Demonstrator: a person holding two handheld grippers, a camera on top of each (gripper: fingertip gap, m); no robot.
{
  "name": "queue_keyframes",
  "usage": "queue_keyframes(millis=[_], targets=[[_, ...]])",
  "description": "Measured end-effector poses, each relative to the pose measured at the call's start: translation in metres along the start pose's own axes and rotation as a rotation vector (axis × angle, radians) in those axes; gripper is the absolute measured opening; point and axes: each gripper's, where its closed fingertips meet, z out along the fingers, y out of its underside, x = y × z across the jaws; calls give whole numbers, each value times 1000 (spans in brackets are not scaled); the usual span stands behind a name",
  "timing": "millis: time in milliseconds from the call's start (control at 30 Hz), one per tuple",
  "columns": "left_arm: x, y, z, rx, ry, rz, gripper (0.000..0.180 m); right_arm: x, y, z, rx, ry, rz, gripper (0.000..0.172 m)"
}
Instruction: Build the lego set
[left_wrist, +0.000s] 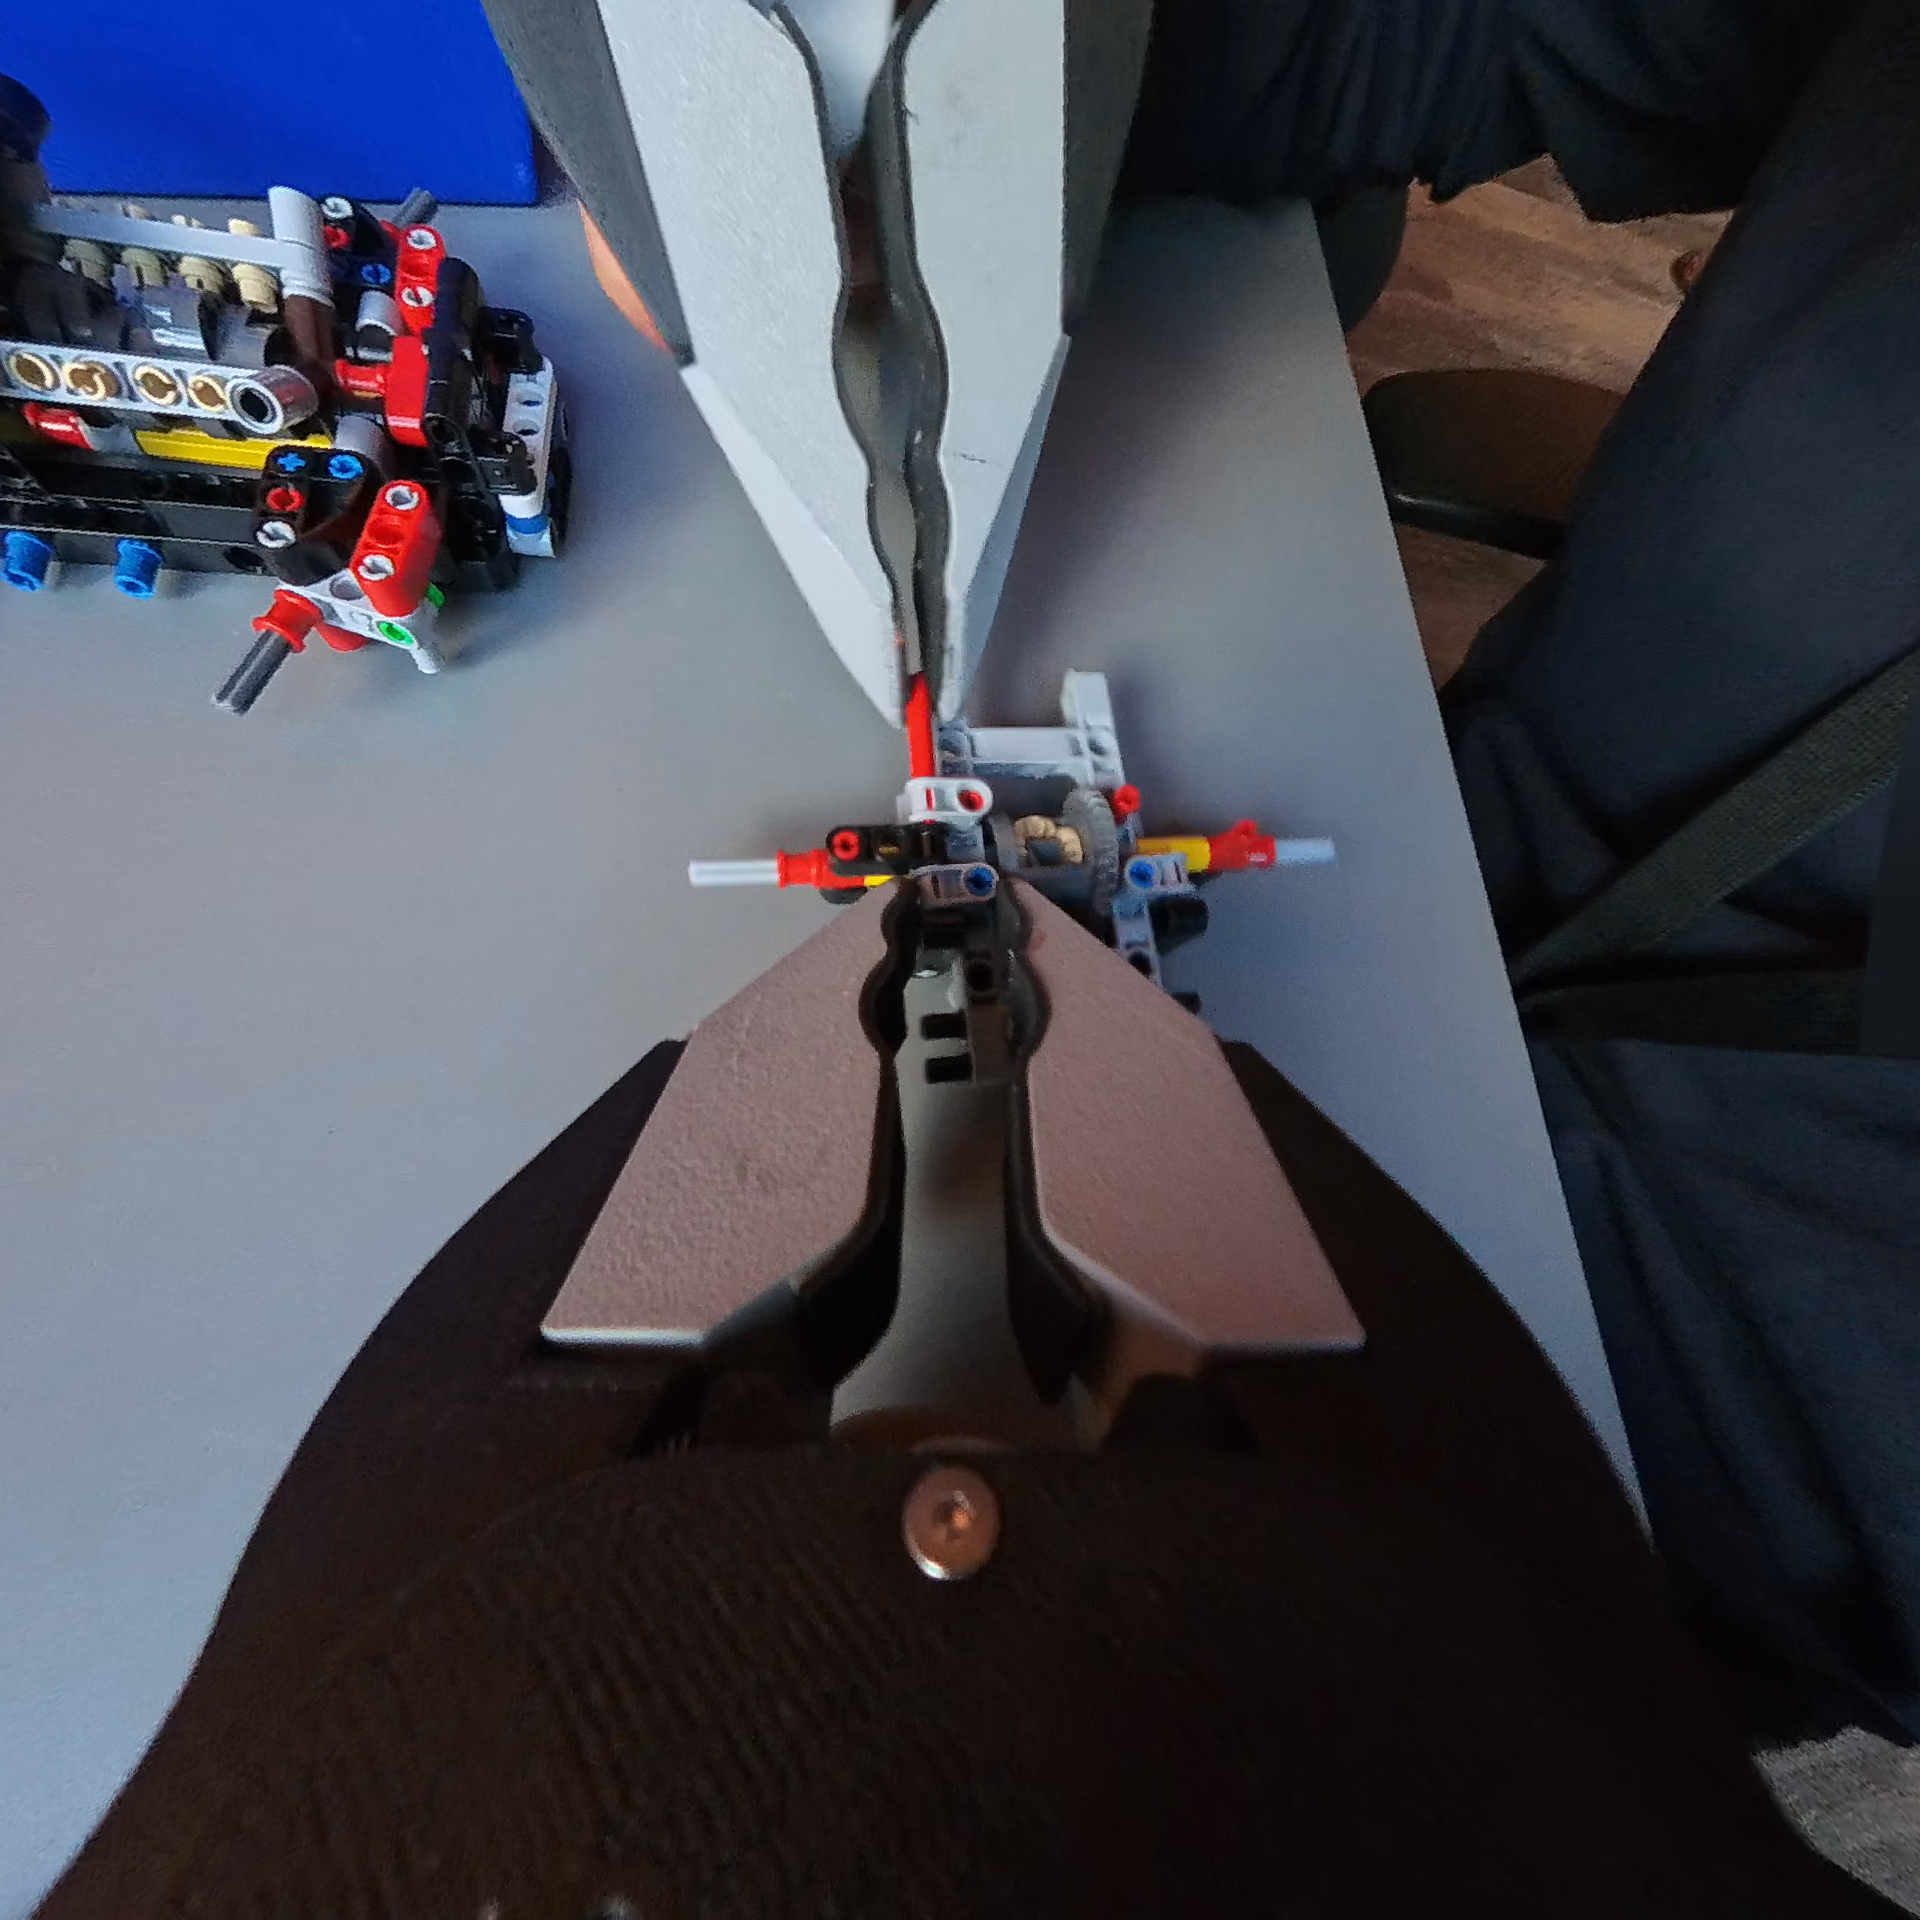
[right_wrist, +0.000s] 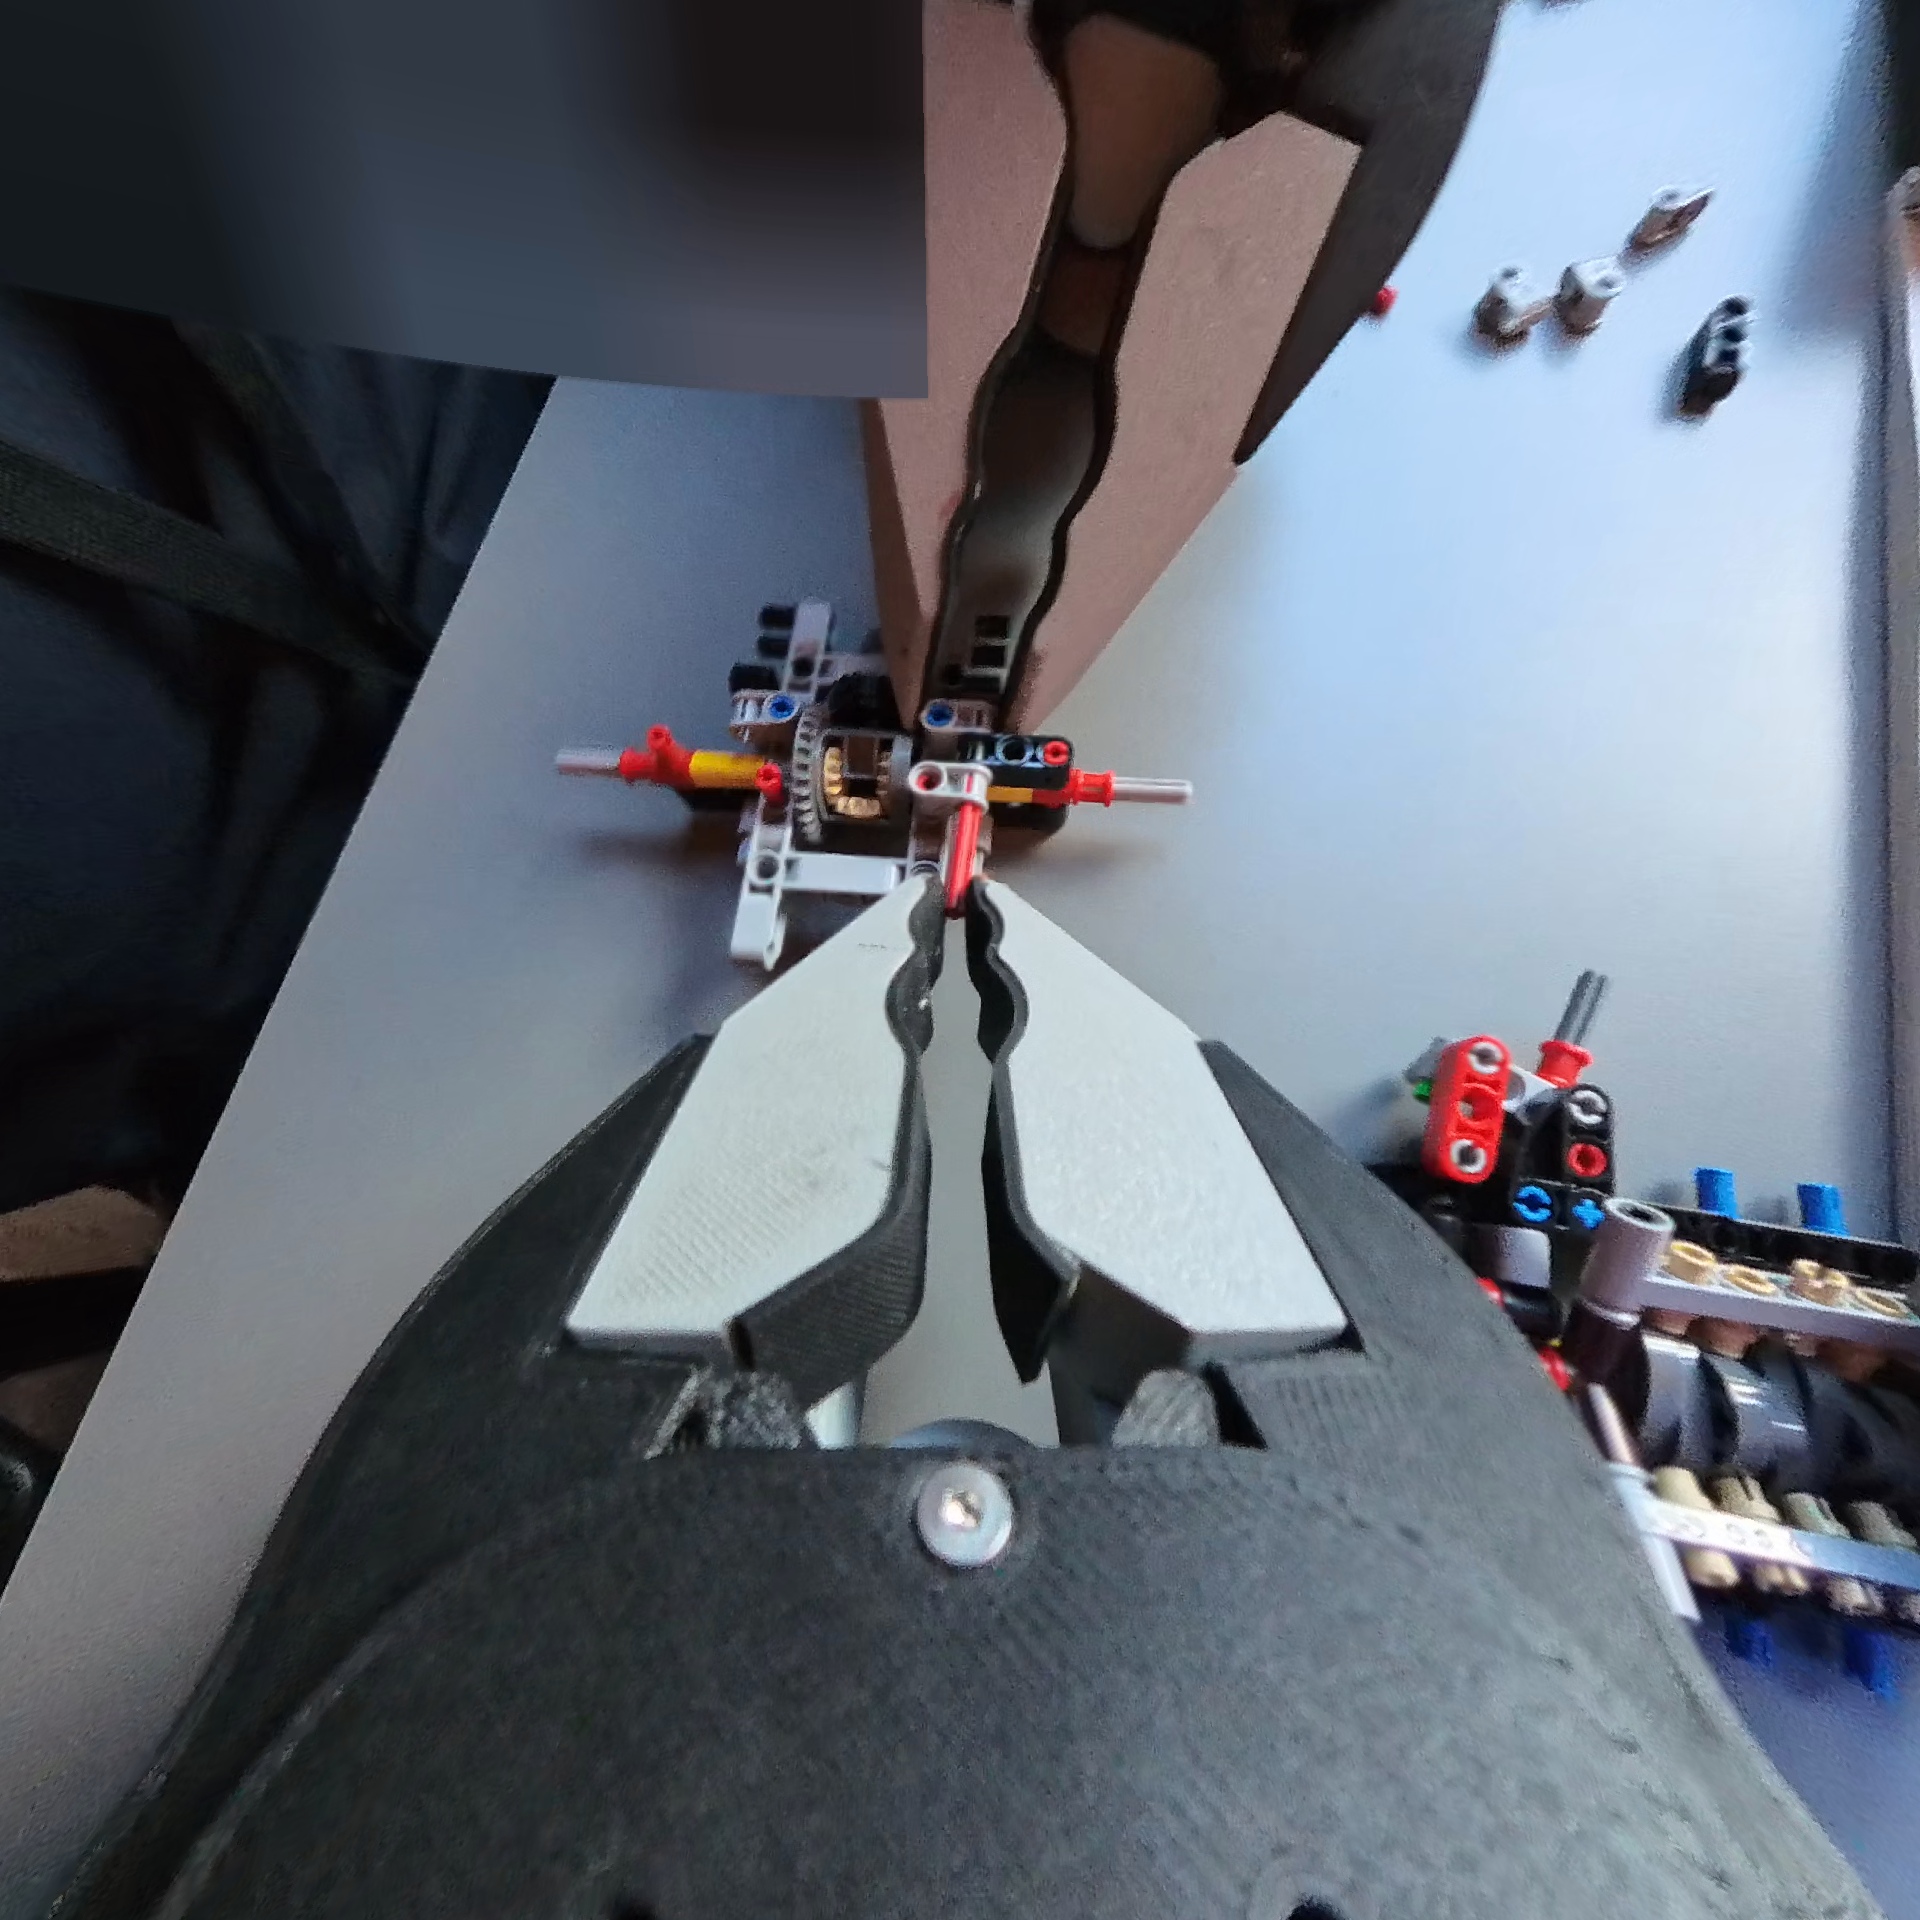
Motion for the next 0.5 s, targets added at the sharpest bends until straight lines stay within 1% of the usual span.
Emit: queue_keyframes(millis=[100, 200, 400, 433, 500], targets=[[1, 1, 0, -4, 16, 1, 11, 3, -2, 1, 24, -21, 7, 1], [4, 3, 0, -16, 31, 12, 11, -2, 1, 5, -13, -40, -27, 1], [4, 2, 1, -16, 22, 14, 10, -1, -1, 6, -31, -39, -26, 1], [5, 2, 1, -14, 25, 14, 10, -3, -5, 9, -12, -58, -25, 0], [14, 2, 6, -31, 66, 36, 10, -11, -7, 15, -32, -119, -30, 0]])
